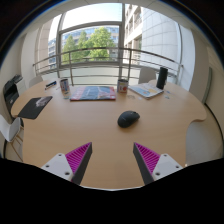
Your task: Arrange mouse
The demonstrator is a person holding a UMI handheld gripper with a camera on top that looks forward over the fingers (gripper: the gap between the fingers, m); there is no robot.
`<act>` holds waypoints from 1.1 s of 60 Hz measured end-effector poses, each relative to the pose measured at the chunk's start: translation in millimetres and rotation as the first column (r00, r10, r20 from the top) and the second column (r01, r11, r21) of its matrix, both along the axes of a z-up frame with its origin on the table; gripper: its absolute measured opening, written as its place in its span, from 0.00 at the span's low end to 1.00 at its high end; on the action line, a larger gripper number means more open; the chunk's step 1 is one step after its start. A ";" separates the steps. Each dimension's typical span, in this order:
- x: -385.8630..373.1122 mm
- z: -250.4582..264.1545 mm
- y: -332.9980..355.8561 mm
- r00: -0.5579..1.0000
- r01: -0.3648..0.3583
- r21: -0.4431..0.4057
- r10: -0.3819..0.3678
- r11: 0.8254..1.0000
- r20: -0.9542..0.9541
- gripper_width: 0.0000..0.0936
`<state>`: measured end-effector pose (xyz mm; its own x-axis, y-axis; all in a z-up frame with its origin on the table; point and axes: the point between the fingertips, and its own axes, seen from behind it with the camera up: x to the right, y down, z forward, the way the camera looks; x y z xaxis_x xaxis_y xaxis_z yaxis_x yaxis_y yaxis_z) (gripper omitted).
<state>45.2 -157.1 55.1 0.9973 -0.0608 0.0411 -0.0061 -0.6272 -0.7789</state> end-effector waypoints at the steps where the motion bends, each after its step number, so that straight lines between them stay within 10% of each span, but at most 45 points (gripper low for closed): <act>1: 4.6 -3.4 9.1 1.000 0.001 0.005 -0.001 1.000 -0.003 0.90; 36: 65.6 -67.4 187.6 0.993 0.094 0.015 -0.092 0.995 -0.078 0.88; 48: 60.6 -70.8 208.6 0.997 0.077 0.039 -0.076 0.996 -0.026 0.57; 66: 63.9 -56.2 203.6 0.991 0.123 0.038 -0.124 0.992 0.041 0.42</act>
<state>109.0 46.5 -1.2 0.9794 -0.1856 0.0796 -0.0476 -0.5954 -0.8020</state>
